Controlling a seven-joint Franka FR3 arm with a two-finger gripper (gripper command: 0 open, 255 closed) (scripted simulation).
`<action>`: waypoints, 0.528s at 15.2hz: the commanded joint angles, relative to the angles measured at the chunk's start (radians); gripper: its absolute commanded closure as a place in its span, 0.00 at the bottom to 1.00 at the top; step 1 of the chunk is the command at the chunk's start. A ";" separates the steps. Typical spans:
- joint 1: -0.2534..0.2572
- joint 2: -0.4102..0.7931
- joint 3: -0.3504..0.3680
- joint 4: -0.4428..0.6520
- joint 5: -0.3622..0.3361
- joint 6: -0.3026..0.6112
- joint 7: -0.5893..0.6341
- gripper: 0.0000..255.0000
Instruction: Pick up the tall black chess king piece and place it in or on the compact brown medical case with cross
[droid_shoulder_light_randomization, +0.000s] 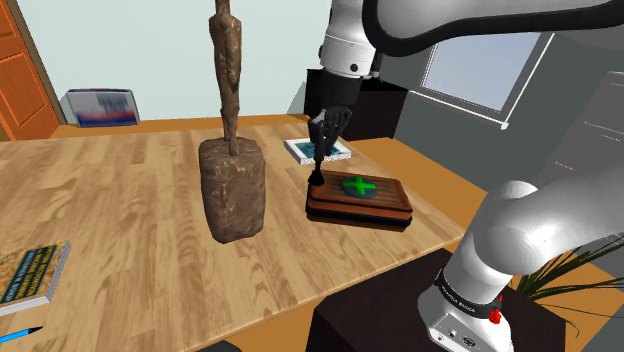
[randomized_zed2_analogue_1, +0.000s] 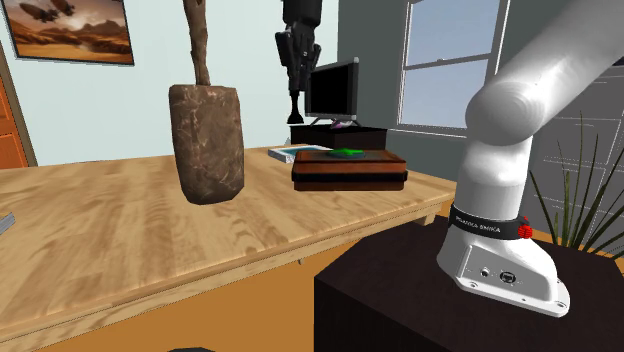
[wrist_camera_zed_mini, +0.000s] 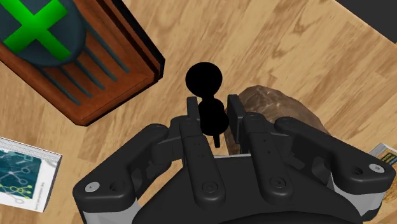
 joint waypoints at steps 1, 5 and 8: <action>-0.011 -0.033 -0.048 -0.018 -0.016 -0.021 -0.051 1.00; -0.039 -0.079 -0.137 -0.049 -0.055 -0.045 -0.149 1.00; -0.064 -0.101 -0.205 -0.061 -0.091 -0.061 -0.221 1.00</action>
